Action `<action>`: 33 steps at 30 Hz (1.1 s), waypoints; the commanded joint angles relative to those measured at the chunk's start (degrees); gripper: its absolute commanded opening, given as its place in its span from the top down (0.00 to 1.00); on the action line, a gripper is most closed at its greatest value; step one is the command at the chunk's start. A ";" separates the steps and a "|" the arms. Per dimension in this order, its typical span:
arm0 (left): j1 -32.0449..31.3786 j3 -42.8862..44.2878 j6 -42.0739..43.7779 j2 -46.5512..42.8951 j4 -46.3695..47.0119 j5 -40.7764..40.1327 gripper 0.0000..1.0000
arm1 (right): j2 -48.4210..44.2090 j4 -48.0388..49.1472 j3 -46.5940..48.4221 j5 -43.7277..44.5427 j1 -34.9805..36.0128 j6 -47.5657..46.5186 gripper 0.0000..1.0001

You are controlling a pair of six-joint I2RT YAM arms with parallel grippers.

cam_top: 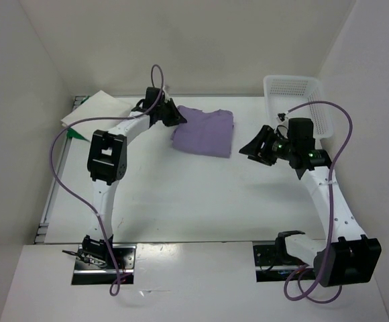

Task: Fold and stack the t-shirts
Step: Put the neatly folded tshirt into the corner of the board with the left arm

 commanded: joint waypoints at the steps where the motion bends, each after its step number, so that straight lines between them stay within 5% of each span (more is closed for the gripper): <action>1: 2.32 7.39 -0.06 -6.15 -1.49 -0.10 0.95 | -0.76 3.02 -0.71 -2.99 -1.91 -2.40 0.43; 8: 15.83 8.03 -0.06 -15.11 -2.12 -0.09 0.94 | 3.03 6.97 -0.71 -7.73 -1.92 -2.40 0.43; 12: 26.28 -2.32 -6.10 -22.31 3.94 2.63 0.86 | 5.39 7.50 -0.10 -9.14 -1.92 -2.93 0.43; 13: 28.15 -6.01 -7.25 -23.90 7.52 2.11 0.77 | 6.01 8.11 -0.10 -10.53 -1.92 -2.93 0.43; 14: 30.00 -10.13 -8.66 -25.39 9.38 0.89 0.52 | 6.02 8.11 0.42 -10.55 -1.92 -2.93 0.43; 18: 38.35 -31.66 -14.12 -31.65 16.25 -1.23 0.01 | 7.15 8.73 0.43 -12.65 -1.92 -2.93 0.43; 28: 38.36 -52.26 -12.37 -53.15 10.19 -7.38 0.01 | 6.10 9.35 -5.01 -11.96 -1.92 -2.93 0.37; 30: 38.36 -53.68 -11.05 -55.89 8.00 -5.98 0.01 | 5.58 9.96 -6.07 -10.91 -0.78 -2.32 0.00; 33: 35.74 -55.08 -7.72 -60.12 4.40 -4.41 0.01 | 6.10 9.96 -6.87 -6.60 2.37 -1.70 0.00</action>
